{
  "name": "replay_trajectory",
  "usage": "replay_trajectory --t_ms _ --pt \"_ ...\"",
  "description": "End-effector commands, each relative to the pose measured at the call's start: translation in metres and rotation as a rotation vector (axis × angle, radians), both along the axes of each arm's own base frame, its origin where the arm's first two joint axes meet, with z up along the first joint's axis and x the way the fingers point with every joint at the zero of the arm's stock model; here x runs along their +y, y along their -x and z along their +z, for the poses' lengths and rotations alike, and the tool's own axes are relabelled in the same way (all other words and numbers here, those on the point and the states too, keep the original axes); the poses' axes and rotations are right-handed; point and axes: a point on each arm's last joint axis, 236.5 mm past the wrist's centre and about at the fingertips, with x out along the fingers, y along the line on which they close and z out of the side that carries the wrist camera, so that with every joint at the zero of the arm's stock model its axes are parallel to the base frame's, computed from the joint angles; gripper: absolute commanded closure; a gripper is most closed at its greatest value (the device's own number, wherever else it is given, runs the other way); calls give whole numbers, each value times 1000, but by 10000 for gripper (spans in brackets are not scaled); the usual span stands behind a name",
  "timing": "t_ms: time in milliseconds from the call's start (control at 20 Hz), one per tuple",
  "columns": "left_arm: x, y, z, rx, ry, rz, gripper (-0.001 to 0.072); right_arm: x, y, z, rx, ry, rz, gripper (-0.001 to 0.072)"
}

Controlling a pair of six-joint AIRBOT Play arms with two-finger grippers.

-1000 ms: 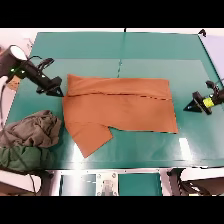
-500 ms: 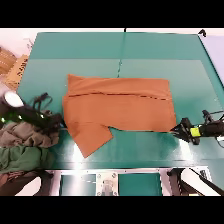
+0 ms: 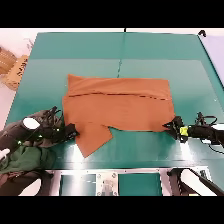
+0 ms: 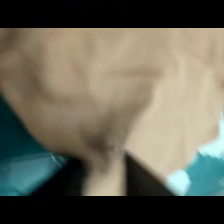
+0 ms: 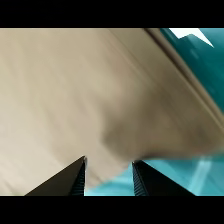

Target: Fold the shirts.

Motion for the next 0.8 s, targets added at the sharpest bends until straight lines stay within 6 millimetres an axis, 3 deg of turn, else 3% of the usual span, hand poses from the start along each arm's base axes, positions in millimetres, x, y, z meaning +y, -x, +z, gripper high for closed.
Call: replay_trajectory --t_ms 0,50,100,150,200,250,300,550,750 --pt "-19 -8 13 -60 75 -15 689 -5 -15 -1 -41 28 -29 343" --pt "-21 -9 20 -67 83 -48 690 -4 -16 2 -47 28 -8 345" --pt "-22 -11 28 -79 80 -83 690 -3 -14 4 -42 25 17 393" --pt "-20 -13 36 -100 60 -130 690 -2 -11 5 -34 28 42 513" --pt "-17 -15 46 -118 31 -175 690 -1 -8 7 -25 29 67 550" --pt "-12 -16 54 -126 -2 -206 691 -2 -5 7 -14 38 96 650" --pt "-5 -16 62 -131 -43 -237 691 -4 -1 7 -5 54 120 695" --pt "18 -1 90 -134 -164 -344 691 -12 13 26 6 134 207 696" --pt "14 -3 118 -161 -152 -369 691 -21 13 61 -14 192 227 696"
